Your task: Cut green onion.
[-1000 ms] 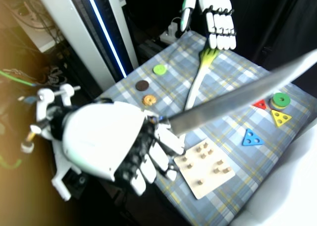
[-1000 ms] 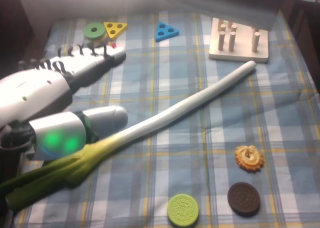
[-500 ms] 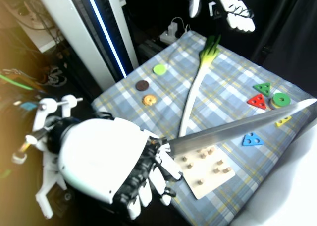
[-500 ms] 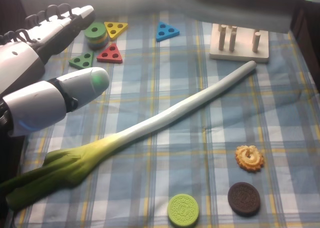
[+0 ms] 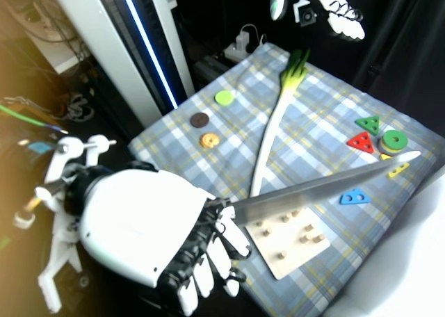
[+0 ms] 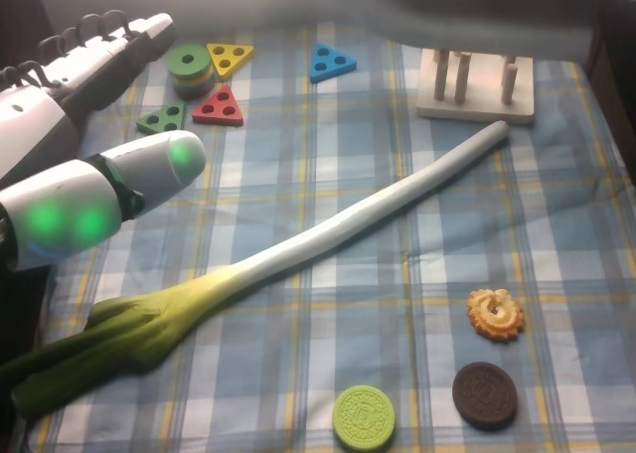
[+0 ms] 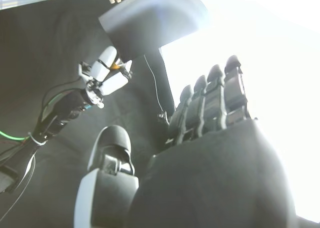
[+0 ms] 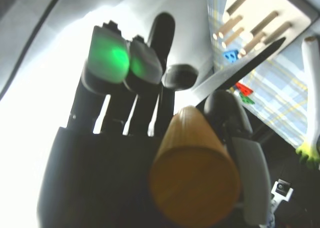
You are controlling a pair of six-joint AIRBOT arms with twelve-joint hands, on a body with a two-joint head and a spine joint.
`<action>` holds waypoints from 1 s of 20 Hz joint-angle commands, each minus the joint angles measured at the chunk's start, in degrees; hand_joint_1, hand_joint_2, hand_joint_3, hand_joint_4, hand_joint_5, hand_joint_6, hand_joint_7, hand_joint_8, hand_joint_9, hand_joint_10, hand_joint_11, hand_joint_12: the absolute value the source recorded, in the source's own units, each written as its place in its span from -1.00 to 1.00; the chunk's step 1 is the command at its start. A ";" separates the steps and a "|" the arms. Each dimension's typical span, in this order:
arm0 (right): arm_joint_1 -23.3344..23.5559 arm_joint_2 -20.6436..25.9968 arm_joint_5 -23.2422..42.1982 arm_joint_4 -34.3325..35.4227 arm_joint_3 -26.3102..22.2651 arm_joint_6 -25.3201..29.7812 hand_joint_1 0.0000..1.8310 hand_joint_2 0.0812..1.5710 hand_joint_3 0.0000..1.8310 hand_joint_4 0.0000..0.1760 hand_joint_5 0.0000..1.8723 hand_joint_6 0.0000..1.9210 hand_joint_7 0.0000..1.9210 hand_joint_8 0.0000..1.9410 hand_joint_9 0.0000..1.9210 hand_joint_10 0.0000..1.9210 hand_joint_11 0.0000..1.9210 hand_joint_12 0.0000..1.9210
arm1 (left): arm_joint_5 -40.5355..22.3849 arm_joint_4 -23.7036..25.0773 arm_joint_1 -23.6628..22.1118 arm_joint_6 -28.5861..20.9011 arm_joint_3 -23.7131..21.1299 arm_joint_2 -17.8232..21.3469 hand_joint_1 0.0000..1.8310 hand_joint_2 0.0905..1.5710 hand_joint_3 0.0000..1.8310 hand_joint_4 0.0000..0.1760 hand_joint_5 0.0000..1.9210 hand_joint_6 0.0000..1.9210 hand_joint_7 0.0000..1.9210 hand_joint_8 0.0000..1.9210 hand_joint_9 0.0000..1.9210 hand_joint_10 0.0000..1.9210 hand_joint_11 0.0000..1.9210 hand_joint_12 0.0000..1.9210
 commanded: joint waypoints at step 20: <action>1.01 2.65 2.13 -3.07 -1.43 0.24 -0.83 0.95 -1.00 0.47 -0.25 1.00 0.09 1.00 0.28 1.00 0.39 1.00 | -8.36 0.01 0.72 -2.16 0.64 -0.85 -1.00 0.58 -1.00 -1.00 -0.99 -1.00 -0.99 -1.00 -1.00 -1.00 -1.00 -1.00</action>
